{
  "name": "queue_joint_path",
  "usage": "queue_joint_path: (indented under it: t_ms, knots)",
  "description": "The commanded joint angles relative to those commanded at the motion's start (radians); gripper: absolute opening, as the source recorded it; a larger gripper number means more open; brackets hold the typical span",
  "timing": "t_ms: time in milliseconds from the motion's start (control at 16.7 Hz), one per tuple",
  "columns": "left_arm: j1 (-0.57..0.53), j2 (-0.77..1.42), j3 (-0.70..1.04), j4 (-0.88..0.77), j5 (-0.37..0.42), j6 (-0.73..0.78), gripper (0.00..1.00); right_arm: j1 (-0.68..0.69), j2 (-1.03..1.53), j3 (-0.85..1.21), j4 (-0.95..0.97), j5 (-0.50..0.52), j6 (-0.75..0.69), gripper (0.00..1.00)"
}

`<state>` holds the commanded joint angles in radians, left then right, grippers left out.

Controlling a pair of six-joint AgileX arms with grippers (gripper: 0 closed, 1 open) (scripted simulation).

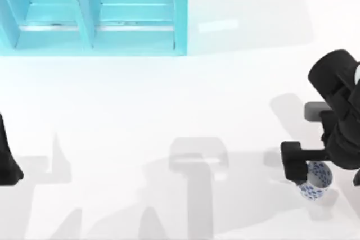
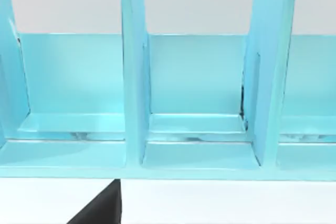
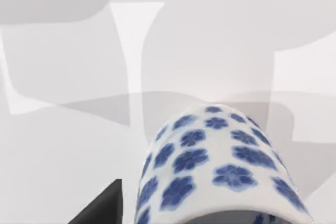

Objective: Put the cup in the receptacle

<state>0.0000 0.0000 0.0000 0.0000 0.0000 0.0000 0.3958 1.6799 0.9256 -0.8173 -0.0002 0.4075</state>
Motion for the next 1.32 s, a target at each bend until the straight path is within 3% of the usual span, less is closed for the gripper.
queue_joint_path:
  t_ms: [720, 1320]
  knots:
    - [0.0, 0.0, 0.0, 0.0, 0.0, 0.0, 1.0, 0.0, 0.0, 0.0, 0.0, 0.0, 0.0, 0.02]
    - [0.0, 0.0, 0.0, 0.0, 0.0, 0.0, 1.0, -0.002, -0.001, 0.002, 0.0, 0.0, -0.001, 0.0]
